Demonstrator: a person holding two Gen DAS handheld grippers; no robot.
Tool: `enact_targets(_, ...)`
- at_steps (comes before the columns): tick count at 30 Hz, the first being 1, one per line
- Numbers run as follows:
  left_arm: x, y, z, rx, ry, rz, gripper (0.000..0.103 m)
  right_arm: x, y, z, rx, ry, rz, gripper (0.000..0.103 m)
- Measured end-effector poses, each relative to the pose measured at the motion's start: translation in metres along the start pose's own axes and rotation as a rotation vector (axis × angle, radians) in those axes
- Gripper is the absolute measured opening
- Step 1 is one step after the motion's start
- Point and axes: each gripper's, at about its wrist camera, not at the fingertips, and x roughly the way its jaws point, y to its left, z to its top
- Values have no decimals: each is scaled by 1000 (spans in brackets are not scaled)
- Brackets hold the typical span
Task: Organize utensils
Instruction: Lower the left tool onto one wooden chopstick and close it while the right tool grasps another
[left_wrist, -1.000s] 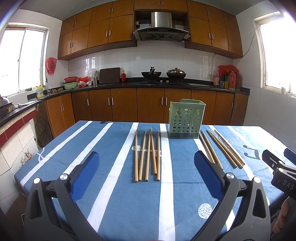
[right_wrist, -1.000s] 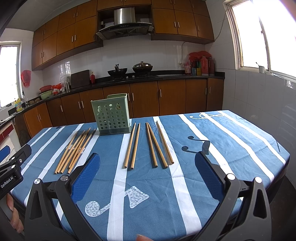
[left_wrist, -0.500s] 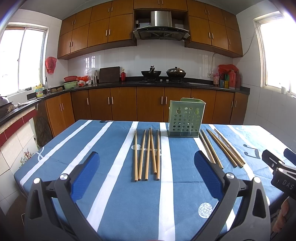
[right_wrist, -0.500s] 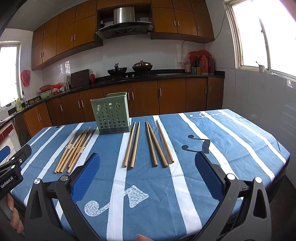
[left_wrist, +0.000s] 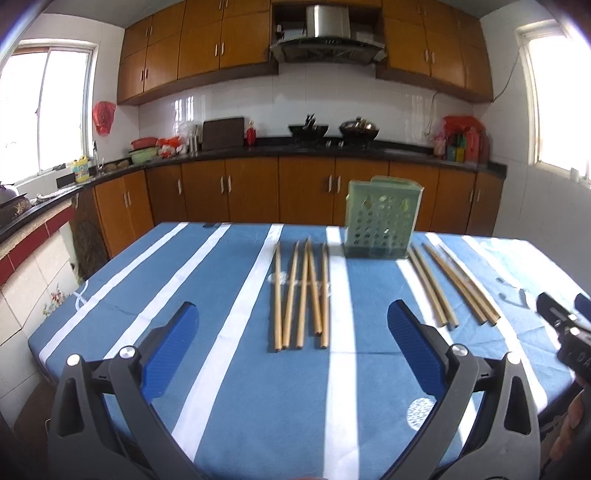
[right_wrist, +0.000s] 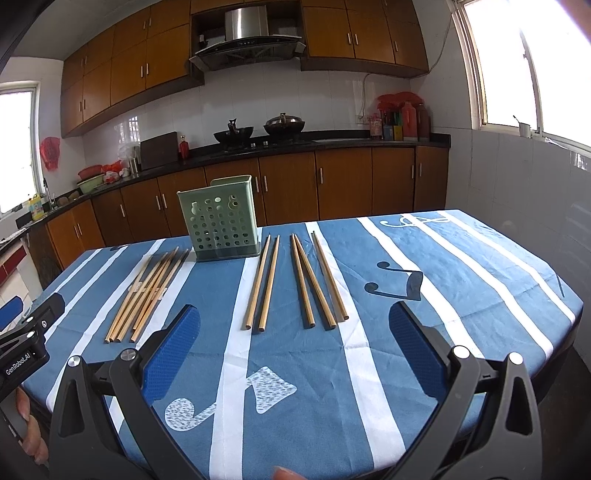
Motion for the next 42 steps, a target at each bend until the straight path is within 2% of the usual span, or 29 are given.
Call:
enact_targets(4, 33, 16, 4, -20, 140, 34, 99, 26, -14, 12, 17, 95, -45, 100)
enact_targets(6, 47, 27, 7, -41, 195, 39, 99, 45, -26, 21, 40, 160, -56, 92)
enact_targets(7, 54, 34, 9, -52, 218, 36, 99, 53, -32, 23, 55, 180, -60, 84)
enact_targets(12, 75, 59, 22, -74, 264, 28, 99, 101, -55, 44, 110, 289, -13, 57)
enact_targets(13, 79, 62, 24, -77, 274, 23, 96, 111, -56, 46, 105, 307, -7, 50)
enact_targets(16, 95, 69, 30, -74, 309, 2, 78, 143, -54, 49, 75, 360, 10, 34)
enact_targets(19, 112, 70, 35, -74, 348, -35, 65, 171, -52, 46, 71, 417, 23, 25)
enact_targets(25, 141, 62, 38, -53, 404, -95, 51, 200, -53, 37, 25, 480, -4, 24)
enact_targets(26, 146, 60, 37, -46, 417, -103, 47, 201, -53, 34, 19, 490, -12, 18)
enact_targets(28, 157, 54, 36, -31, 438, -117, 41, 206, -55, 28, 22, 512, -18, 14)
enact_targets(32, 174, 44, 33, -8, 475, -136, 34, 201, -53, 26, -5, 484, -28, 8)
enact_targets(35, 188, 41, 32, -7, 502, -143, 28, 204, -59, 29, 10, 481, -71, 8)
enact_targets(42, 209, 41, 29, -24, 556, -158, 16, 204, -64, 29, 5, 471, -72, 8)
